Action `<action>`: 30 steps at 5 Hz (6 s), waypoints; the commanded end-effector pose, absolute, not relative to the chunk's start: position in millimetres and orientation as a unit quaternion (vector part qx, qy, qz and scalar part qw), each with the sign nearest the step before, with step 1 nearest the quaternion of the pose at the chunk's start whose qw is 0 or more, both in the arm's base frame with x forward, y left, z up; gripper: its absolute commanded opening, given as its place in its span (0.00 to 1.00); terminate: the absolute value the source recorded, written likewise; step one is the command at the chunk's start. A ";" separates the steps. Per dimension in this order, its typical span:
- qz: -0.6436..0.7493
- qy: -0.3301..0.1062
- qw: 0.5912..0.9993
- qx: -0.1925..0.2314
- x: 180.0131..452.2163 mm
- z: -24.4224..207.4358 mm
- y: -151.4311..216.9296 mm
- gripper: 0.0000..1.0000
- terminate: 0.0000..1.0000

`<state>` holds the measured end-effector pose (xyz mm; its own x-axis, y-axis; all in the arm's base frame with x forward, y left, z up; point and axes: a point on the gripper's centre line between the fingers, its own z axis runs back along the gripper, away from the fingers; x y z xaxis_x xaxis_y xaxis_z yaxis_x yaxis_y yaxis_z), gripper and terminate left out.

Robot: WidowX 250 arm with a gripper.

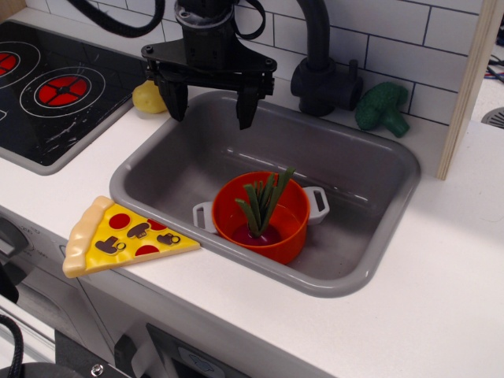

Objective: Take beet from pot sink

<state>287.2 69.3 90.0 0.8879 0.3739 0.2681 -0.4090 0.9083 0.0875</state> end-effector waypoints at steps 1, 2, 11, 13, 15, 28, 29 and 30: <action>0.202 -0.124 0.969 0.071 287.2 90.0 69.3 1.00 0.00; 0.165 -0.112 0.979 0.051 278.3 89.2 49.3 1.00 0.00; 0.098 -0.059 0.993 0.036 272.8 59.9 18.5 0.00 0.00; 0.150 -0.088 0.984 0.040 274.5 85.4 29.0 0.00 0.00; 0.215 -0.119 0.969 -0.006 268.3 140.1 29.5 0.00 0.00; 0.233 -0.143 0.962 -0.029 318.4 114.8 -62.0 1.00 0.00; 0.233 -0.143 0.962 -0.029 318.4 114.8 -62.0 1.00 0.00; 0.233 -0.143 0.962 -0.029 318.4 114.8 -62.0 1.00 1.00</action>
